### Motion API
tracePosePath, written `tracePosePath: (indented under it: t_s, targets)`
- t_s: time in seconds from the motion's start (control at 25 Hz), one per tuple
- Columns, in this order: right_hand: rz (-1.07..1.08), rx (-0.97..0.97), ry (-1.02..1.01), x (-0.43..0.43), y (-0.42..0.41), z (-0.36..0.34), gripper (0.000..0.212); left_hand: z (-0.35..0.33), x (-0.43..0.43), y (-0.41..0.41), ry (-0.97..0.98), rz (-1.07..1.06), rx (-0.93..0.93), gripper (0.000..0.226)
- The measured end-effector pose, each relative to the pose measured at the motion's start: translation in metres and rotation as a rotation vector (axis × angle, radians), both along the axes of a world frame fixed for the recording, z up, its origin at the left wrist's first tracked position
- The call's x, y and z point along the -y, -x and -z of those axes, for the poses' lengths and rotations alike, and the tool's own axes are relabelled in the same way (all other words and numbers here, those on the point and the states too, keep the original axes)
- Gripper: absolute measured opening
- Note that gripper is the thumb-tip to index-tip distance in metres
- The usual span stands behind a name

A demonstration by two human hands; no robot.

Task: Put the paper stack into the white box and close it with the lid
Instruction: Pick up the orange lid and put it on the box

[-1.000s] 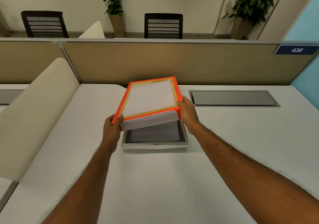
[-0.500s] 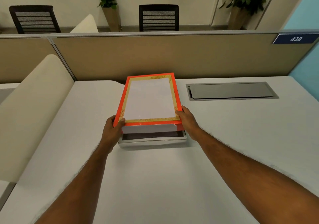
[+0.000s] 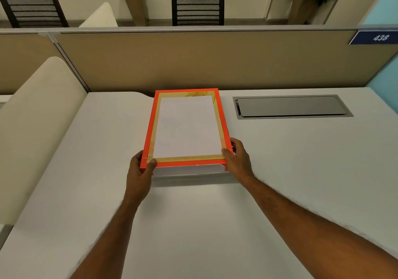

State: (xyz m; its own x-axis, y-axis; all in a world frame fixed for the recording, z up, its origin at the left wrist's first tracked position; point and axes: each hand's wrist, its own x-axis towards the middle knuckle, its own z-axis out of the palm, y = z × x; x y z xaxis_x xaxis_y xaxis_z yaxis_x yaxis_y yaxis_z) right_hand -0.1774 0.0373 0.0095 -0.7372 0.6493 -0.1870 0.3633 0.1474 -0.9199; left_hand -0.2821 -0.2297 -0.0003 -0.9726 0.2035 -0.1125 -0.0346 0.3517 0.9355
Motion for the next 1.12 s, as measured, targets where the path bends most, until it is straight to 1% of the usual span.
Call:
tracePosePath:
  t_s: [0.2, 0.28, 0.36, 0.44, 0.48, 0.56, 0.64, 0.76, 0.96, 1.12]
  targets:
    - [-0.029, 0.013, -0.088, -0.003, -0.008, 0.008, 0.046, 0.009, 0.000, -0.007, 0.015, 0.014, -0.010, 0.049]
    - [-0.028, 0.025, -0.210, -0.012, 0.002, 0.007, 0.051, 0.012, 0.002, -0.001, 0.035, 0.014, 0.003, 0.052]
    - [-0.102, 0.040, -0.360, -0.025, 0.025, 0.002, 0.053, 0.011, 0.001, 0.009, 0.087, 0.016, 0.002, 0.059]
    - [-0.264, 0.128, -0.500, -0.041, 0.055, -0.003, 0.059, 0.006, -0.007, 0.022, 0.212, 0.065, -0.034, 0.069]
    - [-0.348, 0.191, -0.555, -0.048, 0.071, -0.004, 0.062, 0.003, -0.013, 0.028, 0.313, 0.127, -0.081, 0.076]
    - [-0.472, 0.314, -0.648, -0.061, 0.101, -0.005, 0.068, -0.001, -0.023, 0.040, 0.559, 0.274, -0.226, 0.090]
    - [-0.538, 0.386, -0.717, -0.072, 0.124, -0.003, 0.073, 0.000, -0.031, 0.046, 0.731, 0.373, -0.353, 0.096]
    - [-0.568, 0.412, -0.753, -0.079, 0.143, 0.005, 0.078, 0.004, -0.036, 0.052, 0.842, 0.474, -0.409, 0.102]
    - [-0.497, 0.356, -0.807, -0.068, 0.142, 0.026, 0.078, 0.007, -0.048, 0.054, 0.950, 0.578, -0.464, 0.112]
    - [-0.476, 0.351, -0.832, -0.068, 0.142, 0.031, 0.080, 0.014, -0.066, 0.051, 1.033, 0.607, -0.501, 0.116]
